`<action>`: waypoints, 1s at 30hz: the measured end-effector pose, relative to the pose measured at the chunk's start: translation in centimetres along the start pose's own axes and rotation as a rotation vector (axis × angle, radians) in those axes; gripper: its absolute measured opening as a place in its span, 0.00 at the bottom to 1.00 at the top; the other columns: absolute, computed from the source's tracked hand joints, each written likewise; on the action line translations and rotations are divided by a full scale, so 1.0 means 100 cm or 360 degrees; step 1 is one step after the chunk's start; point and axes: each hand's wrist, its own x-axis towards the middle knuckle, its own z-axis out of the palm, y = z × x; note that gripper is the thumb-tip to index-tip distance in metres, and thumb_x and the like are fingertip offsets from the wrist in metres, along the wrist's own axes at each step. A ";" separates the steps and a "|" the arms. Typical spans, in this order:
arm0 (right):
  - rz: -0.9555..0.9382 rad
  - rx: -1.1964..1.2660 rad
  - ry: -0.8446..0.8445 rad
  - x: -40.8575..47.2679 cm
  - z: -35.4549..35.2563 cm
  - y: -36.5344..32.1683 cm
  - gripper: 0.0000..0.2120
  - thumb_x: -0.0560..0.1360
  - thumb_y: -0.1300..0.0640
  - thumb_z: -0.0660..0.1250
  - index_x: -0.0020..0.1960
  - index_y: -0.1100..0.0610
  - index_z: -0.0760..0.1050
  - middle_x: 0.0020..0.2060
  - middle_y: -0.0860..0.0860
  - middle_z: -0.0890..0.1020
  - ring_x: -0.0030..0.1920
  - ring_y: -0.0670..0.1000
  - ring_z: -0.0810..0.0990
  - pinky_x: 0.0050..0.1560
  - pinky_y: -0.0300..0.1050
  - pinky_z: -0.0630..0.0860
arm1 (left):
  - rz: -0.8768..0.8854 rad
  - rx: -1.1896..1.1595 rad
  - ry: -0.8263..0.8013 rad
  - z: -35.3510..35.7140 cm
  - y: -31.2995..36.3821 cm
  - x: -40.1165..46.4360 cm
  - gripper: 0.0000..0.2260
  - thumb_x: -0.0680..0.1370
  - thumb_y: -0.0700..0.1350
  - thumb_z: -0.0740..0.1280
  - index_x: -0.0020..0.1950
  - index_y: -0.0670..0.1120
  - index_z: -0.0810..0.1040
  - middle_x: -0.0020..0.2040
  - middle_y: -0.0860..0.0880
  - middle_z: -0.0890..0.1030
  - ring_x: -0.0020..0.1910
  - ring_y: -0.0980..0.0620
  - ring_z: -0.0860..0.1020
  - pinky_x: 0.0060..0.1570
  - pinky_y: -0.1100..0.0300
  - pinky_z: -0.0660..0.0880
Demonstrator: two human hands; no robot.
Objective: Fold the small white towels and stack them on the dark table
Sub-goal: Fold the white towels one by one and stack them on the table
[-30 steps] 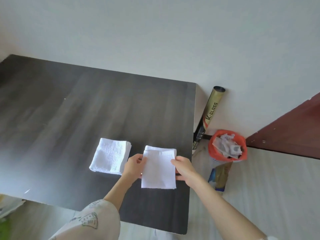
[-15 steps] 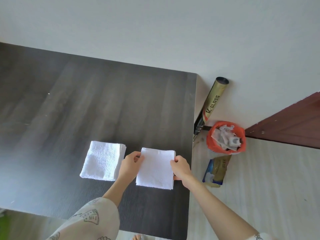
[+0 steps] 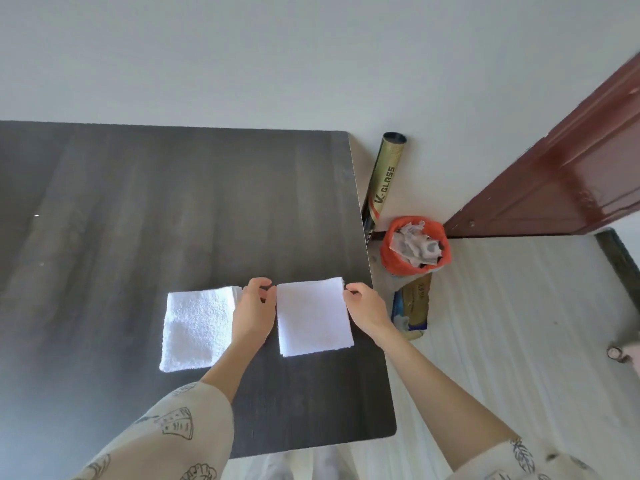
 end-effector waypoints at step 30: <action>0.0567 0.1455 0.1792 -0.509 -0.324 0.499 0.10 0.79 0.56 0.59 0.58 0.58 0.74 0.43 0.52 0.80 0.40 0.50 0.79 0.41 0.40 0.74 | 0.1800 0.0385 -0.1986 0.435 0.255 -0.564 0.06 0.79 0.41 0.60 0.51 0.51 0.74 0.43 0.51 0.79 0.38 0.56 0.78 0.36 0.73 0.72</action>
